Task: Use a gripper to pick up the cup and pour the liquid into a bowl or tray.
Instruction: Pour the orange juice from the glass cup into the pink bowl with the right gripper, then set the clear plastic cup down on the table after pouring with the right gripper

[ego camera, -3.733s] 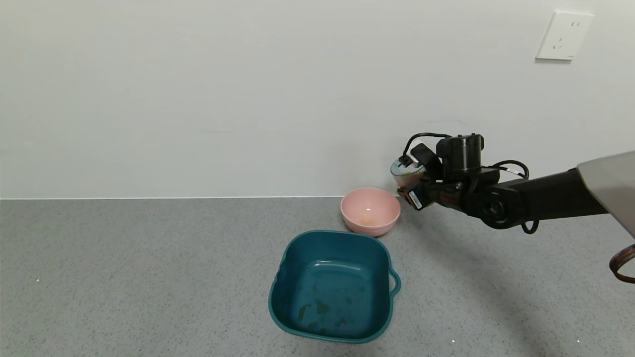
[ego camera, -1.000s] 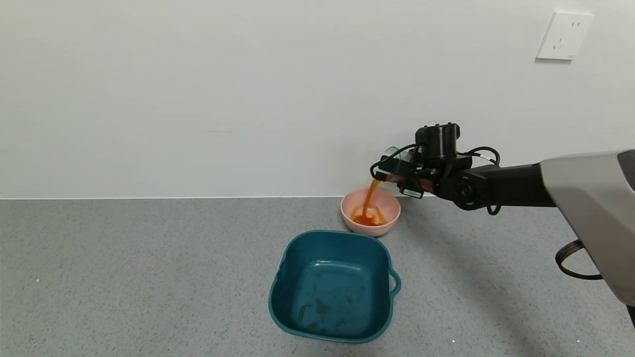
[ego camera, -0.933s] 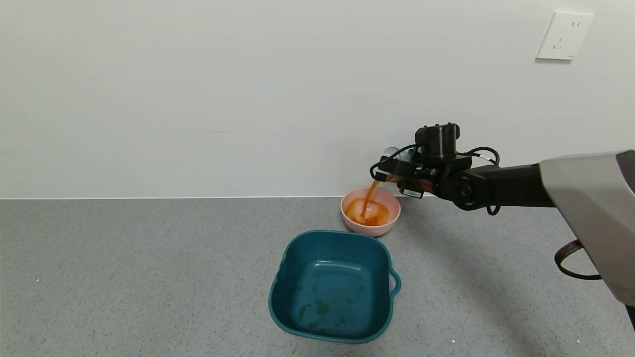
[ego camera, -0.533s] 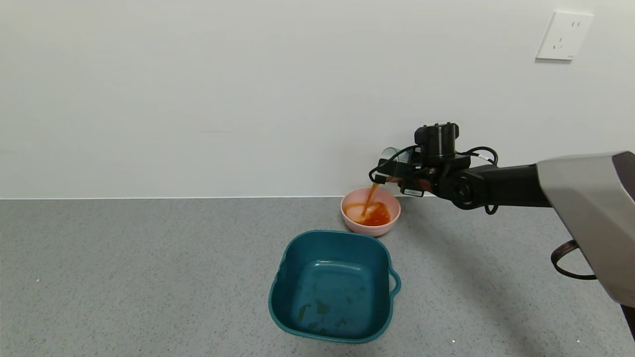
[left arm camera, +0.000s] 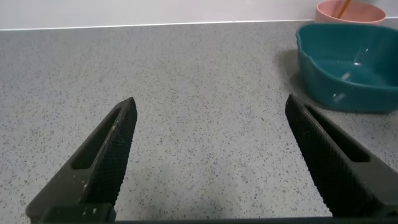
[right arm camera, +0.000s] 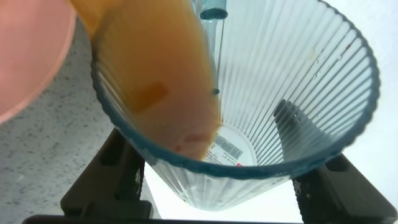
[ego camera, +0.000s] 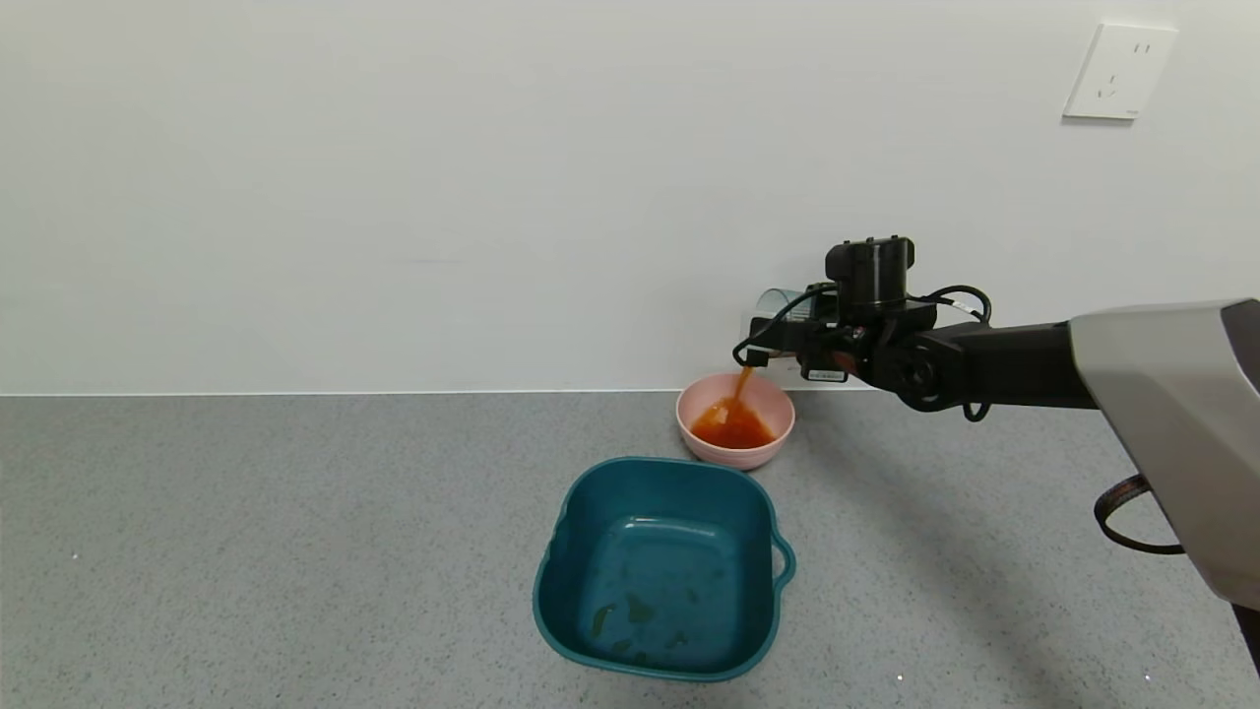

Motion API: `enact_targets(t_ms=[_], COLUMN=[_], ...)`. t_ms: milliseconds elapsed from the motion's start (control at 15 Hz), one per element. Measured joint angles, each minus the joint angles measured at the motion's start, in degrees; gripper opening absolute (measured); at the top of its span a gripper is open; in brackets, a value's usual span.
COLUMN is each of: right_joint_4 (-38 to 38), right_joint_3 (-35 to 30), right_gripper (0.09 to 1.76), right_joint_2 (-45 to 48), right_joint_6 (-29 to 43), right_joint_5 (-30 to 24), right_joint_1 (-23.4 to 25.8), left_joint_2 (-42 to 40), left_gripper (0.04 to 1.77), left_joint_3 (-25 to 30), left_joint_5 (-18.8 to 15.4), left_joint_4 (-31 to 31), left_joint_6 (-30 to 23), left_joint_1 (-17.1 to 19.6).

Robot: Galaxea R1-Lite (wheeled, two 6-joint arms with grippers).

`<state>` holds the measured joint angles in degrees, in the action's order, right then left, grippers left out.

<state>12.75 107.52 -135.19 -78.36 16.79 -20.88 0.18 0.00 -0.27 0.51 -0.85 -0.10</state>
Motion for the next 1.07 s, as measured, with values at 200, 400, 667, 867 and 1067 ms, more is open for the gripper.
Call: enact_targets(t_ms=[200, 400, 667, 867, 1067], right_joint_4=[0.22, 0.28, 3.58, 6.01, 6.51], right_joint_3=[0.06, 0.06, -0.02, -0.05, -0.11], right_gripper=[1.34, 1.34, 1.34, 1.34, 1.34], right_joint_2=[0.0, 0.0, -0.12, -0.52, -0.65], right_joint_6=[-2.8, -6.21, -12.92, -18.64, -22.02], right_joint_5=[0.0, 0.02, 0.07, 0.1, 0.07], right_joint_1=[0.02, -0.17, -0.45, -0.94, -1.5], left_joint_2=[0.0, 0.0, 0.0, 0.0, 0.0], left_gripper=[1.72, 1.72, 1.72, 1.72, 1.72], left_joint_3=[0.0, 0.0, 0.0, 0.0, 0.0], left_joint_5=[0.0, 0.0, 0.0, 0.0, -0.02], left_joint_4=[0.0, 0.0, 0.0, 0.0, 0.0], left_joint_6=[0.0, 0.0, 0.0, 0.0, 0.0], left_joint_1=[0.0, 0.0, 0.0, 0.0, 0.0])
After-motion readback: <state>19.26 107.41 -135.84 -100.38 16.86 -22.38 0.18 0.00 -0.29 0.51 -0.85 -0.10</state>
